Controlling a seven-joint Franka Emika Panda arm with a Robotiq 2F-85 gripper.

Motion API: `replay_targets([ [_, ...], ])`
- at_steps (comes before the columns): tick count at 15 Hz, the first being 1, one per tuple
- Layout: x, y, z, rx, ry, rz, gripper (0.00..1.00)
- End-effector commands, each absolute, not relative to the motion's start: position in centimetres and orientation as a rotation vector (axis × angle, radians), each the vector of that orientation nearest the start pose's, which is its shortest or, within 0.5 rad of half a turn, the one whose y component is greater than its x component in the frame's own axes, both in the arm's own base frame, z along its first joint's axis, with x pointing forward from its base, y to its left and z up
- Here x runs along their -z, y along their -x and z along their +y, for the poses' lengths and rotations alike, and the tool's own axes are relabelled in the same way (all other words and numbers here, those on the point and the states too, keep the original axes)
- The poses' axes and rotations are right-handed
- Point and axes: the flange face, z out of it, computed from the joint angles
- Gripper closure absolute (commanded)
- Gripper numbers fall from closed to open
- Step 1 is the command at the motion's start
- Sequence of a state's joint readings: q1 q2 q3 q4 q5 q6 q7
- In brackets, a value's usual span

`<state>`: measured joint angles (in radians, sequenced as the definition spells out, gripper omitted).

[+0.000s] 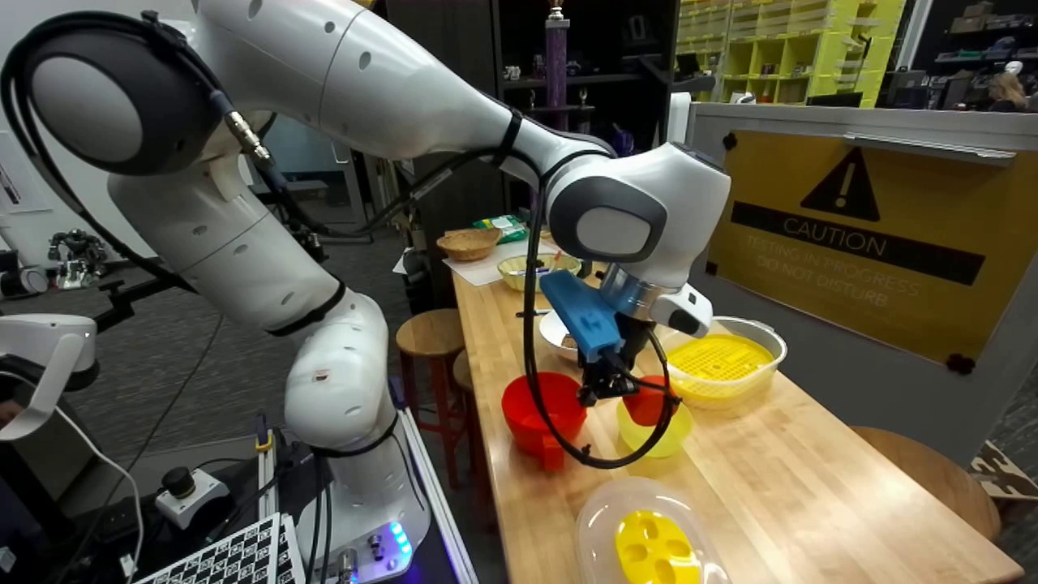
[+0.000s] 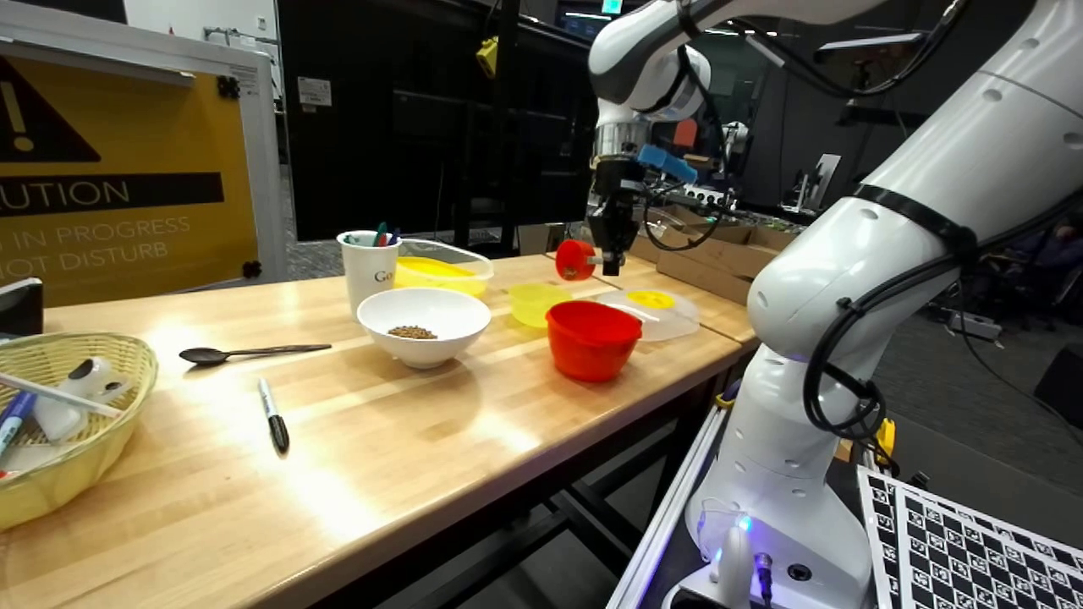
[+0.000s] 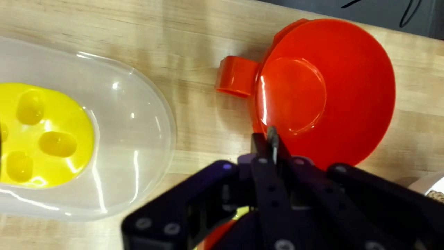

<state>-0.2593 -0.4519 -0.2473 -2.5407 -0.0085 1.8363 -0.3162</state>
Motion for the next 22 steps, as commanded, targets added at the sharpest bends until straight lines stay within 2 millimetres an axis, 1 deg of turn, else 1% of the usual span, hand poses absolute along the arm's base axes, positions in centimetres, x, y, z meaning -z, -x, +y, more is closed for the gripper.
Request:
replay_targets([
  [1,-40.5,-31.8,-16.8,-0.274,3.018,0.230,0.99],
  [7,-40.6,-31.6,-15.7,-0.269,3.076,0.214,0.99],
  [14,-41.4,-32.1,-13.4,-0.236,3.161,0.155,0.99],
  [17,-41.4,-32.2,-12.7,-0.228,3.197,0.141,0.99],
  [22,-40.7,-32.0,-12.1,-0.235,3.258,0.135,0.99],
])
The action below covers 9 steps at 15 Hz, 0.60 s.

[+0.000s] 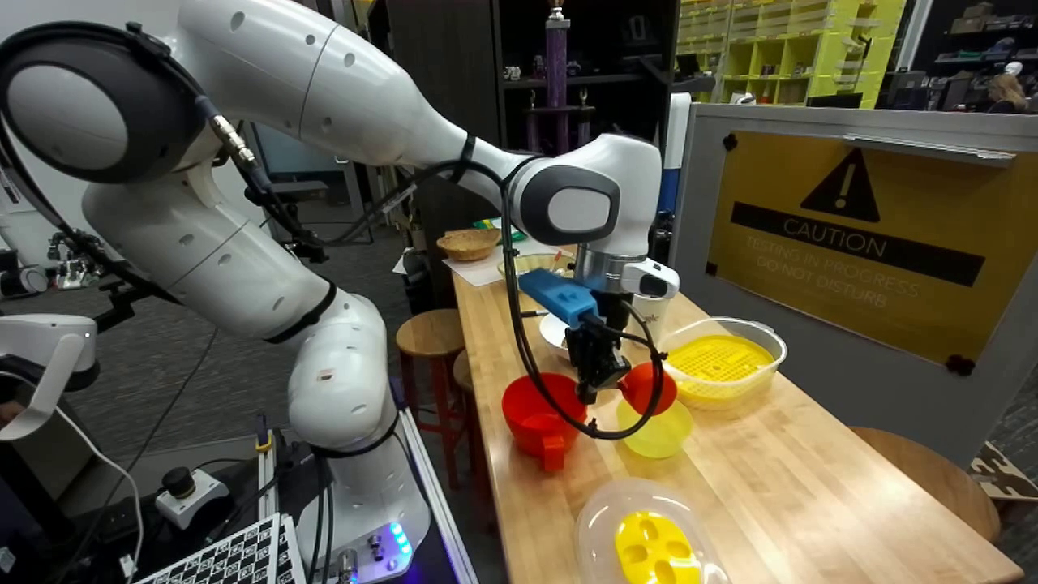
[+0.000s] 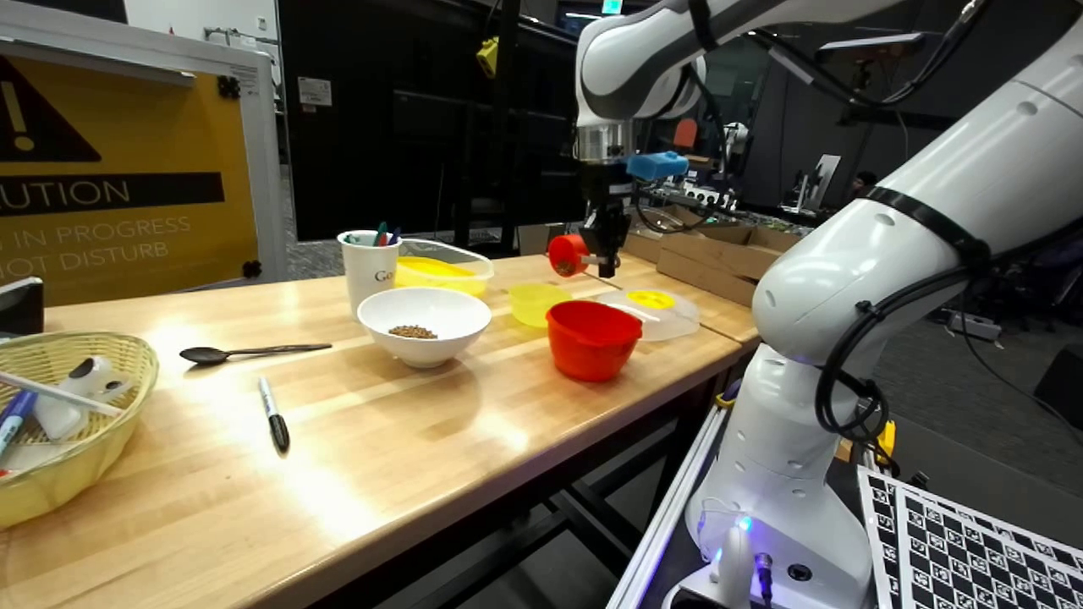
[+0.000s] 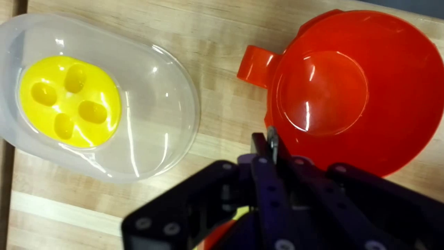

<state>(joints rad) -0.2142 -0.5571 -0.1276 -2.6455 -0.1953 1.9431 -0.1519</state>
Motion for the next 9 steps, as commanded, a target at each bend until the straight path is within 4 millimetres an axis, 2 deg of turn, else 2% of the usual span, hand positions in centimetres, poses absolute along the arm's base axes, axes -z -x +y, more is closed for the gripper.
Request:
replay_targets([
  [1,-40.45,-31.95,-11.98,-0.236,3.271,0.132,0.99],
  [9,-39.71,-31.78,-11.08,-0.219,3.358,0.136,0.99],
])
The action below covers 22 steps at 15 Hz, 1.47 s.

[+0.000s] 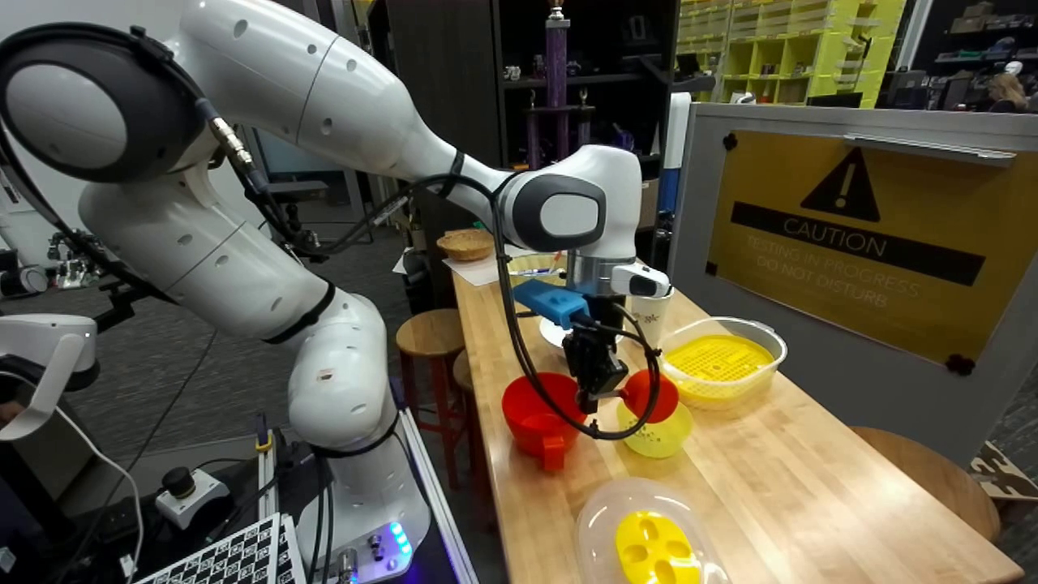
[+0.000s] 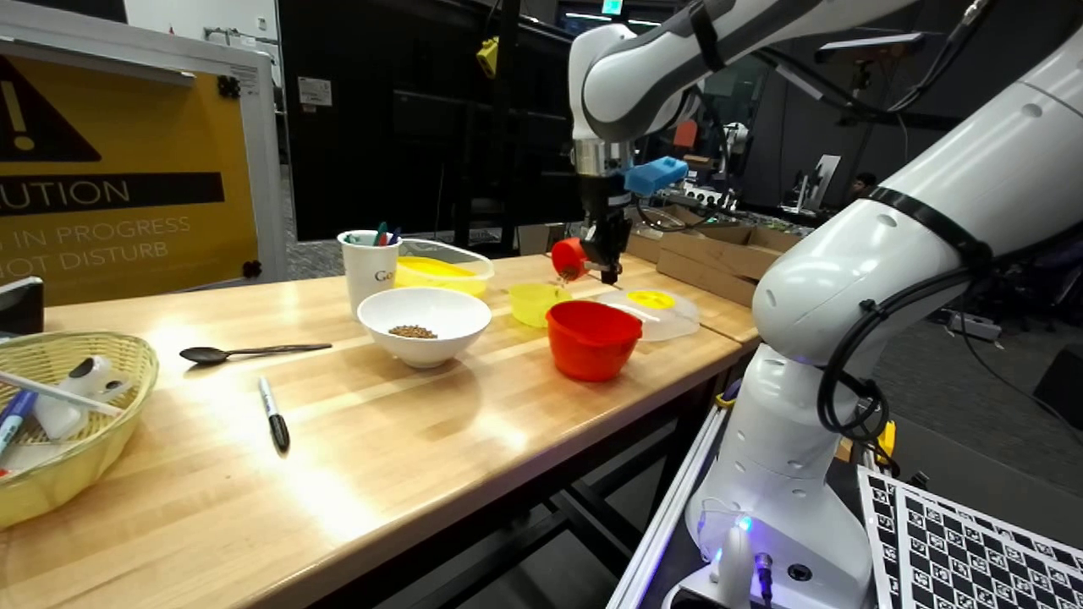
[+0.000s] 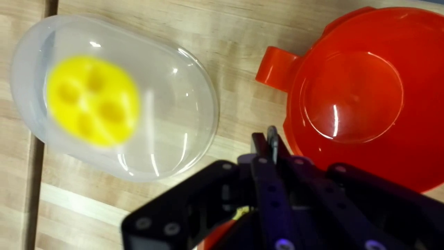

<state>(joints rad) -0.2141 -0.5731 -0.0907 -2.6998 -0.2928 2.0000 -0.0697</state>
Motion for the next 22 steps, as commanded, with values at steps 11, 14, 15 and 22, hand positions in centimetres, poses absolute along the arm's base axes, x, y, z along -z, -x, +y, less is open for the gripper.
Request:
replay_targets([
  [11,-40.0,-32.4,-9.2,-0.066,3.533,0.138,0.99],
  [14,-39.8,-32.3,-8.6,-0.043,3.574,0.128,0.99],
  [15,-39.8,-32.2,-8.5,-0.042,3.585,0.127,0.99],
  [22,-40.5,-32.5,-7.7,-0.029,3.616,0.093,0.99],
])
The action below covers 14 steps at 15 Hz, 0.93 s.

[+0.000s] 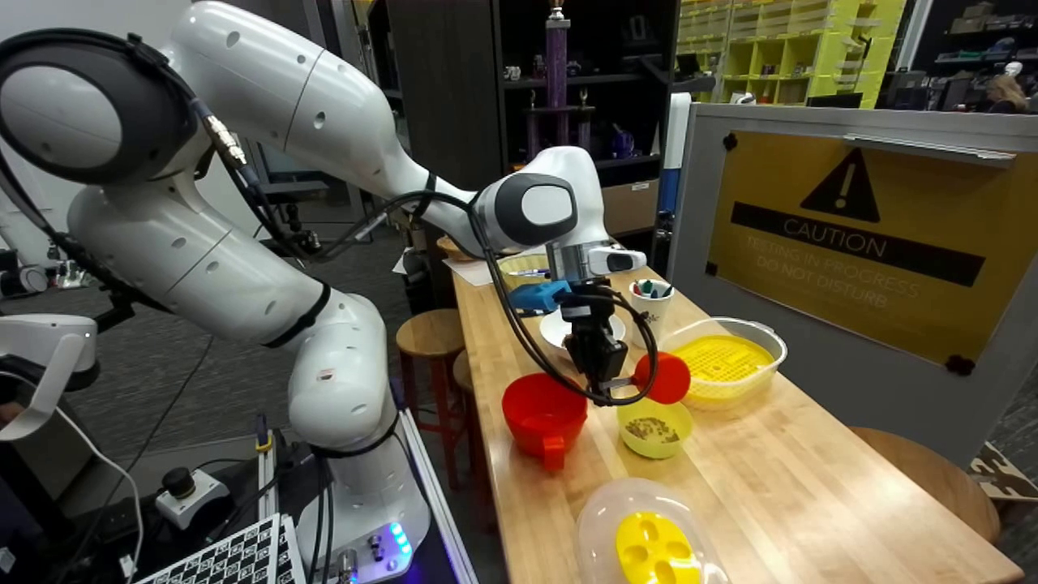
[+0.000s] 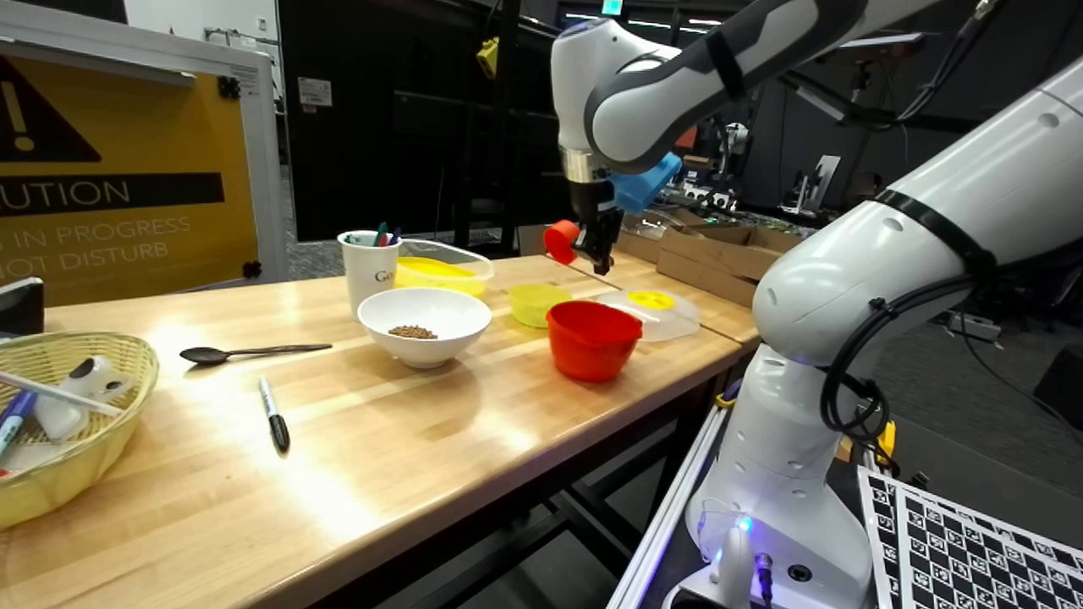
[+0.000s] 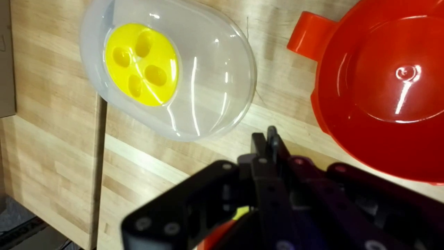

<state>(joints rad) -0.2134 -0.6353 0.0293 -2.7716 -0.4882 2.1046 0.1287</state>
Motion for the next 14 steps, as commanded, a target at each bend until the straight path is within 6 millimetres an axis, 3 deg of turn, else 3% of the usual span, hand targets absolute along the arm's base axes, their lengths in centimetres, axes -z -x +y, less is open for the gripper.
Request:
replay_targets([
  [1,-40.21,-31.89,-7.49,-0.008,3.630,0.089,0.99],
  [8,-41.04,-32.83,-6.65,0.097,3.723,0.083,0.99],
  [14,-40.52,-32.64,-6.77,-0.014,3.552,0.027,0.99],
])
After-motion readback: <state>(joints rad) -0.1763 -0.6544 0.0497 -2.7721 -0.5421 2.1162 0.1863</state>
